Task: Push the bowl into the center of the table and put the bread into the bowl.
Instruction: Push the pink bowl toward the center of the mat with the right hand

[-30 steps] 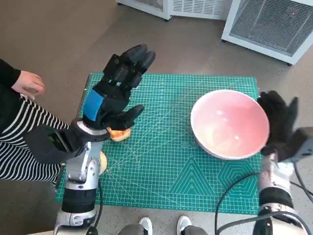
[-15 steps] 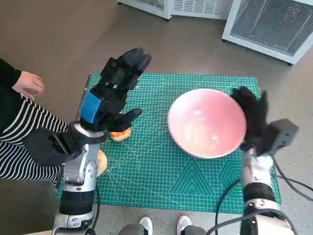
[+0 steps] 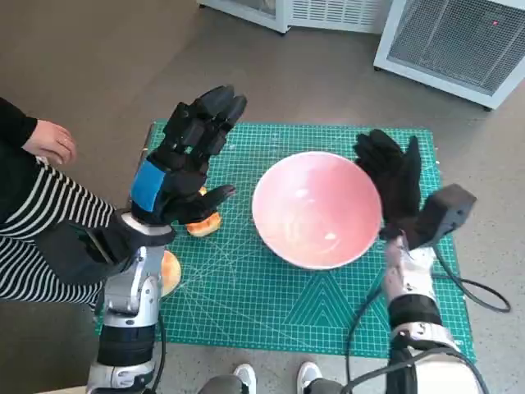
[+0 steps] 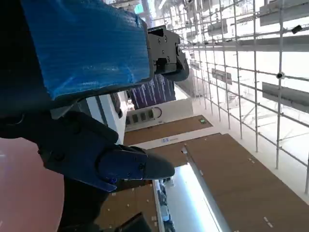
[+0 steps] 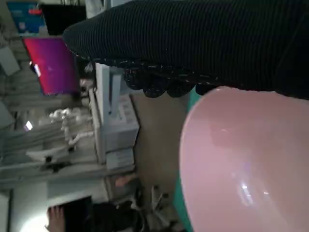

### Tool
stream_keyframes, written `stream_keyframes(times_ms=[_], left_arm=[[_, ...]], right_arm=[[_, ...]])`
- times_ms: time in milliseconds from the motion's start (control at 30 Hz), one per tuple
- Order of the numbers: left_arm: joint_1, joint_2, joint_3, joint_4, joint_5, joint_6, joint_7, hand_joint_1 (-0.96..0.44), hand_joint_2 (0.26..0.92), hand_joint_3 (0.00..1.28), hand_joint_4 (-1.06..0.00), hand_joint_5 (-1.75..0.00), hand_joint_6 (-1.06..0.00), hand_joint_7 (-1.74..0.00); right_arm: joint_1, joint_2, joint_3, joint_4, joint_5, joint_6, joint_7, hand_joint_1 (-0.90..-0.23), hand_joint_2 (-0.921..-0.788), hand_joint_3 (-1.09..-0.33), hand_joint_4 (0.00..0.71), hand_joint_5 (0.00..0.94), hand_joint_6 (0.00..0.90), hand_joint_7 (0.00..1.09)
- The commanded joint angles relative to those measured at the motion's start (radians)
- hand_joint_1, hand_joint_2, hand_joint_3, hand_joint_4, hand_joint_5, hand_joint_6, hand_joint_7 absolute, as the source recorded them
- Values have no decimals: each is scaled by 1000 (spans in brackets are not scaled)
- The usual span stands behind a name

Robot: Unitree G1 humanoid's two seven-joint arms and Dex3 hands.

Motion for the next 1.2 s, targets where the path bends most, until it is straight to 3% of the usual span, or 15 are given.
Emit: stream_keyframes(times_ms=[33, 233, 433, 633, 833, 1200], left_arm=[[12, 7, 11, -22, -9, 6, 4, -533, 921, 200, -60, -184, 1, -543], [18, 11, 14, -29, -8, 7, 5, -533, 921, 195, -67, -176, 1, -543], [26, 18, 20, -42, -7, 13, 8, -526, 921, 190, -76, -163, 1, -538], [31, 23, 30, -41, -7, 12, 9, -525, 921, 189, -82, -149, 1, -537], [23, 17, 32, -30, -6, 5, 13, -529, 921, 191, -90, -132, 1, -545], [-10, -14, 15, -5, 3, -20, 18, -537, 921, 192, -103, -117, 1, -552]], right_arm=[[-11, 24, -24, 31, 25, 33, 12, -678, -921, -746, 95, 2, 41, 345], [-37, 41, -52, 40, 46, 49, 16, -655, -921, -771, 100, 4, 41, 341], [-44, 34, -71, 16, 68, 53, 31, -651, -921, -788, 104, 4, 46, 340], [-28, 28, -65, -65, 57, 13, 25, -659, -921, -781, 110, 6, 51, 341], [14, 32, -32, -218, 35, -31, 26, -678, -921, -756, 119, 8, 59, 347], [165, 24, 88, -632, 1, -16, 44, -719, -921, -701, 130, 9, 70, 374]])
